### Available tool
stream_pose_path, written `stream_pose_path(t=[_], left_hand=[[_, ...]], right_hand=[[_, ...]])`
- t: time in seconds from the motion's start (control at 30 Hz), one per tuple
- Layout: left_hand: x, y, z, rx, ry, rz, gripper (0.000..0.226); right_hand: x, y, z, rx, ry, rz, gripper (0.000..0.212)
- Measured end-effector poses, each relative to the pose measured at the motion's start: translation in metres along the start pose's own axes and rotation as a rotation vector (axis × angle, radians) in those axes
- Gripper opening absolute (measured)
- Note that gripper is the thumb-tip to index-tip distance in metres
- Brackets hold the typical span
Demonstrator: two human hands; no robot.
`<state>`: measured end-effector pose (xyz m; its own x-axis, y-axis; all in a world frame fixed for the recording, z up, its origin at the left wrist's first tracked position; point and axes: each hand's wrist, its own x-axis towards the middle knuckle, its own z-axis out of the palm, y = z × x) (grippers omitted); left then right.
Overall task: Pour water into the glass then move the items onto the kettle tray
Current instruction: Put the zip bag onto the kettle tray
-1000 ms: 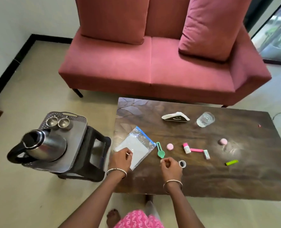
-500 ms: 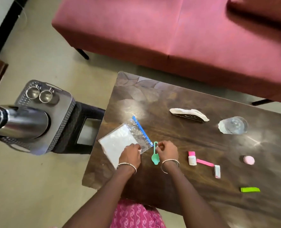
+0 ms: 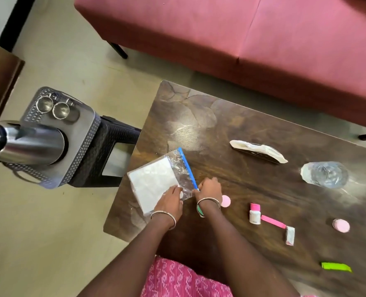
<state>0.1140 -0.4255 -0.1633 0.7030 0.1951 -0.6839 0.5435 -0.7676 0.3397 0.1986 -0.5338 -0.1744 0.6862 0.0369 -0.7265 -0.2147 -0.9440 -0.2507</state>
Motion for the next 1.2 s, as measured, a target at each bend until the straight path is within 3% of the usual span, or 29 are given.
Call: stream_pose_path(t=[0.07, 0.2, 0.4, 0.67, 0.77, 0.87, 1.0, 1.2], left_hand=[[-0.004, 0.0, -0.001, 0.011, 0.003, 0.007, 0.042], [-0.019, 0.006, -0.004, 0.051, 0.071, 0.029, 0.043], [-0.069, 0.016, -0.028, -0.142, 0.409, 0.061, 0.02], [-0.137, 0.008, -0.089, -0.168, 0.744, 0.2, 0.005], [-0.159, 0.006, -0.116, -0.168, 0.802, 0.21, 0.023], [-0.177, 0.007, -0.141, -0.131, 0.902, 0.202, 0.025], [-0.198, 0.01, -0.163, -0.159, 1.058, 0.219, 0.011], [-0.226, 0.002, -0.191, -0.234, 1.079, 0.247, 0.004]], right_hand=[[-0.004, -0.002, -0.006, 0.08, -0.036, 0.025, 0.007], [-0.022, -0.008, -0.021, 0.357, -0.111, 0.111, 0.014], [-0.08, -0.029, -0.049, 0.737, -0.15, 0.013, 0.023], [-0.163, -0.067, -0.09, 0.719, -0.134, -0.34, 0.006], [-0.19, -0.078, -0.106, 0.579, -0.136, -0.514, 0.016], [-0.216, -0.088, -0.117, 0.432, -0.03, -0.704, 0.02], [-0.235, -0.101, -0.126, 0.264, 0.289, -0.872, 0.015], [-0.252, -0.114, -0.129, 0.044, 0.659, -1.085, 0.008]])
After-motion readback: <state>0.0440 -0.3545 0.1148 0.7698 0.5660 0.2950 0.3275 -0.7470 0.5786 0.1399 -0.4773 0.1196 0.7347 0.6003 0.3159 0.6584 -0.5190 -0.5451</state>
